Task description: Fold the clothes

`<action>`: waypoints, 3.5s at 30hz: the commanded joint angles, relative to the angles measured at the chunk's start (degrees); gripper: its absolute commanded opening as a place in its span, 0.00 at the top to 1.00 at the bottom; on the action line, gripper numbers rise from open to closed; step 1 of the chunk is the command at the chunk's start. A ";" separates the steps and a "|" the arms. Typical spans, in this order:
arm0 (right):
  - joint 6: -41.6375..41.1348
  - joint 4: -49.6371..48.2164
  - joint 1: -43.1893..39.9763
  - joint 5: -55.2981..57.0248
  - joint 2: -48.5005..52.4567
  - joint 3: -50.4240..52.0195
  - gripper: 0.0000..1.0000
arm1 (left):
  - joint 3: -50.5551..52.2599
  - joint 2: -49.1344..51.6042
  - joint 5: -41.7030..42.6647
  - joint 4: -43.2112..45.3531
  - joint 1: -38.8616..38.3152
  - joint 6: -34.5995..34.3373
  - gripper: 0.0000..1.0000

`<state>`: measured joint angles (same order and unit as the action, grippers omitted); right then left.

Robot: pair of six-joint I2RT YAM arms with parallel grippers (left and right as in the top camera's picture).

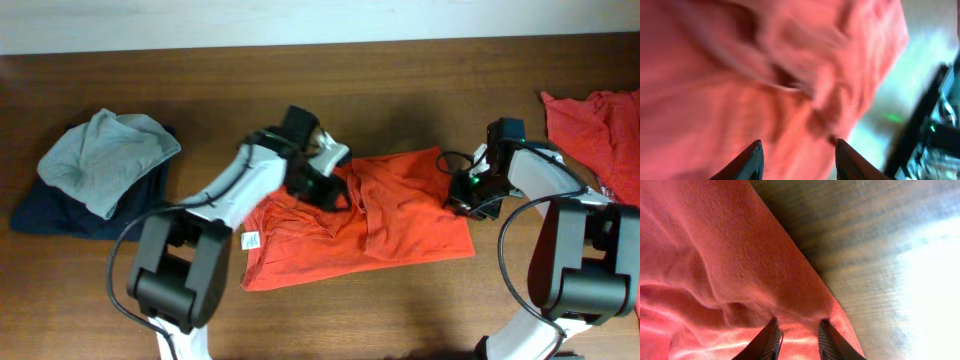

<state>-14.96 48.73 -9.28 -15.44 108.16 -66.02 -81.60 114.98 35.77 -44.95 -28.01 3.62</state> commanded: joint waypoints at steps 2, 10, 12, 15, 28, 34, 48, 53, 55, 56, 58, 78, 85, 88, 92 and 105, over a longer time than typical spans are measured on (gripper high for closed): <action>0.11 2.93 -0.11 2.14 -0.70 -1.42 0.69 | 0.96 -1.38 -3.28 -0.13 -6.05 -3.91 0.55; 2.10 6.16 -0.11 0.35 -0.79 -1.44 0.69 | 3.74 -1.38 -11.21 -1.22 -10.36 -11.45 0.54; 2.56 6.16 -0.11 -0.76 -0.87 -1.53 0.69 | 4.35 -1.38 -11.19 -0.72 -10.36 -12.00 0.54; 2.71 6.80 -0.11 -2.19 -1.25 -1.81 0.69 | 4.66 -1.38 -11.19 -0.55 -10.36 -15.13 0.53; 3.78 10.88 -0.11 -2.12 -2.82 -4.83 0.68 | 4.66 -1.38 -2.05 1.25 -10.36 -35.26 0.57; 4.11 13.73 -0.11 -2.12 -2.82 -4.81 0.68 | 4.79 -1.38 3.98 0.96 -10.38 -39.74 0.44; 5.14 14.86 -0.11 -2.14 -2.82 -4.81 0.67 | 10.49 -0.72 2.93 8.90 -11.23 -48.63 0.54; 5.14 15.19 -0.11 -2.14 -2.82 -4.81 0.67 | 10.49 -0.72 1.90 10.78 -11.23 -48.28 0.75; 5.14 15.17 -0.11 -2.14 -2.82 -4.81 0.67 | 10.49 -0.72 1.77 11.34 -11.23 -47.30 0.76; 5.14 15.17 -0.11 -2.12 -2.82 -4.81 0.67 | 10.49 -0.72 1.64 11.34 -11.23 -47.28 0.76; 5.14 15.13 -0.11 -2.12 -2.82 -4.81 0.67 | 10.49 -0.72 1.31 11.34 -11.21 -47.28 0.77; 5.05 7.50 -0.11 -3.96 -2.80 -3.52 0.67 | 10.49 -0.90 15.45 0.31 -11.21 -41.83 0.99; 5.09 8.28 -0.11 -4.90 -2.80 -3.52 0.62 | 10.49 -0.90 15.37 0.28 -10.36 -41.24 0.91; 5.09 8.72 -0.11 -4.87 -2.80 -3.52 0.62 | 10.47 -1.66 15.41 -1.03 -9.11 -40.17 0.92; 5.07 8.90 -0.13 -3.93 -2.80 -3.52 0.62 | 10.47 -5.46 8.22 -3.65 -7.23 -38.60 0.91; 5.11 8.09 -0.17 -2.54 -2.80 -3.52 0.57 | 10.49 -12.46 -26.93 -8.83 4.15 -35.28 0.32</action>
<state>-10.28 56.75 -9.34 -18.90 106.65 -69.84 -71.33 102.96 21.41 -53.10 -27.81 -33.19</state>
